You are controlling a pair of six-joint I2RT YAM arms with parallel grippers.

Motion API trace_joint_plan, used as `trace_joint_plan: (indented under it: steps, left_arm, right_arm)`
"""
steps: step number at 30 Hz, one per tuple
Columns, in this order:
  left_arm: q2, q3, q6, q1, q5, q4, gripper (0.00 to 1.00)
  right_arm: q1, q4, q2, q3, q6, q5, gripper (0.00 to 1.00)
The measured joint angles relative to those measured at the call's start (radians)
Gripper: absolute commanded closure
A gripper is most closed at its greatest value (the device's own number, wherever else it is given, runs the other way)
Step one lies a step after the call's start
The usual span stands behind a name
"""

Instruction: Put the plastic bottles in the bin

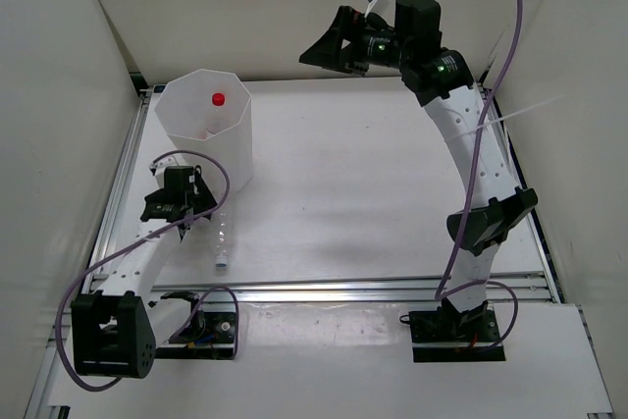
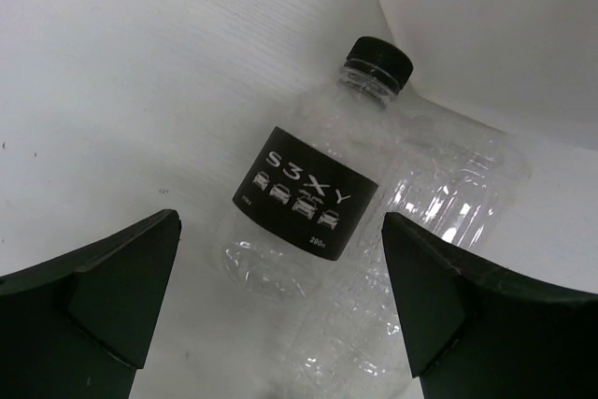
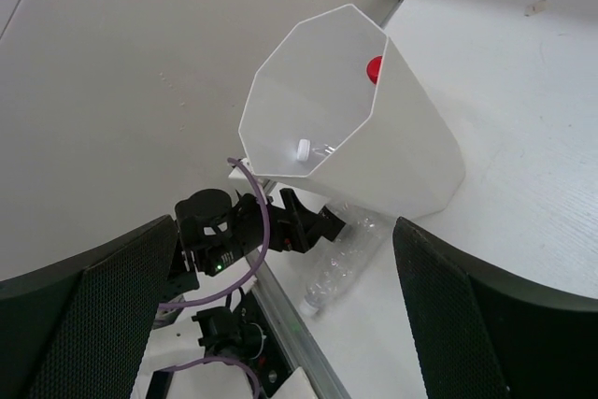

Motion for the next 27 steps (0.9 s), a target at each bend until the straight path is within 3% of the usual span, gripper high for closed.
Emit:
trace_joint_plan:
  steps: [12, 17, 20, 23, 27]
  left_arm:
    - [0.072, -0.045, 0.049, 0.0, 0.031, 0.119, 0.0]
    - [0.073, -0.098, 0.036, 0.0, 0.032, 0.146, 0.08]
    - [0.073, -0.135, 0.016, 0.0, 0.032, 0.163, 0.21]
    - [0.062, -0.163, -0.003, 0.0, 0.033, 0.177, 0.48]
    - [0.025, -0.182, -0.011, 0.0, 0.039, 0.177, 0.6]
  right_arm:
    - [-0.047, -0.004, -0.002, -0.008, 0.005, -0.026, 0.0]
    - [-0.059, -0.008, -0.003, -0.036, 0.008, -0.052, 0.0]
    - [-0.069, -0.014, -0.01, -0.068, 0.007, -0.058, 0.0]
    - [-0.073, -0.024, -0.016, -0.098, 0.007, -0.065, 0.0]
    - [-0.076, -0.047, -0.016, -0.111, 0.008, -0.08, 0.0]
